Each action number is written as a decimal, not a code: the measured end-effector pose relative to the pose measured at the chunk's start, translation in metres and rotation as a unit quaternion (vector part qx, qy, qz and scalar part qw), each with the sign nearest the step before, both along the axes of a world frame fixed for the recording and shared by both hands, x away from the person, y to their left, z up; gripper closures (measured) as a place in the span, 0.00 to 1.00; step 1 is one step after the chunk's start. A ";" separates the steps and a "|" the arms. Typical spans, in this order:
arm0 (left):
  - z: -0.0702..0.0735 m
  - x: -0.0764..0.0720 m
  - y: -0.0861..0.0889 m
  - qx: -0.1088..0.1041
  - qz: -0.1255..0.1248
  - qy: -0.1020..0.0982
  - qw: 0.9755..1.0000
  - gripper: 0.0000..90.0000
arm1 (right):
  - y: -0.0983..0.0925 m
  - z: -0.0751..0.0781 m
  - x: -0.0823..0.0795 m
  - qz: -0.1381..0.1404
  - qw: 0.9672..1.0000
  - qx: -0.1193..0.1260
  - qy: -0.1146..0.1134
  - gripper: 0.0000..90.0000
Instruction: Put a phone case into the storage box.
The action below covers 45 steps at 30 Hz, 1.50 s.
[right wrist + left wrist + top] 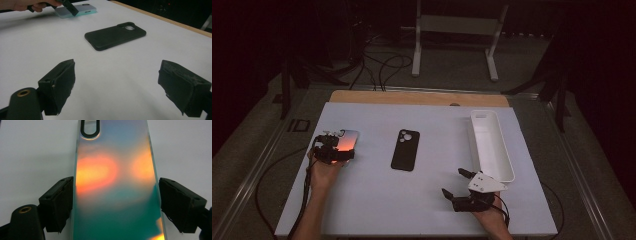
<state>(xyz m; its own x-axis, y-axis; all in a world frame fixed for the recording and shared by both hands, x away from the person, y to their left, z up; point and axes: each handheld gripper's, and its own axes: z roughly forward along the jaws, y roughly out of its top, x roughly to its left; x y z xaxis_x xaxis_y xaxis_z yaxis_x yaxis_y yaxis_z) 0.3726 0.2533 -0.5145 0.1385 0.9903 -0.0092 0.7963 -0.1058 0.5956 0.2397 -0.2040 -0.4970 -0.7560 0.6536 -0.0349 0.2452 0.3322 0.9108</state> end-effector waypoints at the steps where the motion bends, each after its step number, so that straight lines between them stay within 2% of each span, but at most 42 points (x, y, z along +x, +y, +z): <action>1: 0.002 -0.001 -0.001 -0.002 0.001 -0.008 1.000 0.18 | 0.000 0.000 0.000 -0.001 1.000 0.001 0.001 0.16; 7: 0.017 -0.010 -0.004 -0.018 -0.005 -0.054 0.998 0.18 | 0.000 0.000 0.001 0.000 1.000 -0.001 0.001 0.16; 10: 0.024 -0.016 -0.006 -0.030 -0.021 -0.076 0.996 0.18 | 0.002 0.000 0.001 -0.001 1.000 -0.003 0.001 0.16; 14: 0.032 -0.026 -0.013 -0.037 -0.044 -0.111 0.992 0.18 | 0.001 0.000 0.002 -0.005 1.000 -0.001 0.003 0.16; 15: 0.032 -0.026 -0.013 -0.037 -0.044 -0.111 0.992 0.18 | 0.001 0.000 0.002 -0.005 1.000 -0.001 0.003 0.16; 16: 0.035 -0.030 -0.017 -0.038 -0.053 -0.127 0.990 0.18 | 0.001 0.001 0.003 -0.008 1.000 -0.001 0.003 0.16; 21: 0.043 -0.038 -0.024 -0.060 -0.059 -0.157 0.984 0.18 | 0.003 0.009 0.006 -0.008 1.000 0.009 0.004 0.16; 26: 0.046 -0.040 -0.027 -0.078 -0.074 -0.185 0.977 0.18 | 0.005 0.021 0.010 -0.007 1.000 0.012 -0.002 0.16; 30: 0.050 -0.039 -0.031 -0.080 -0.086 -0.190 0.975 0.18 | 0.008 0.028 0.018 -0.016 1.000 0.013 -0.002 0.16; 39: 0.056 -0.042 -0.044 -0.081 -0.104 -0.204 0.970 0.18 | 0.017 0.041 0.042 -0.033 0.999 0.024 0.021 0.16; 45: 0.064 -0.048 -0.053 -0.085 -0.118 -0.218 0.965 0.18 | 0.020 0.049 0.054 -0.038 0.998 0.037 0.039 0.15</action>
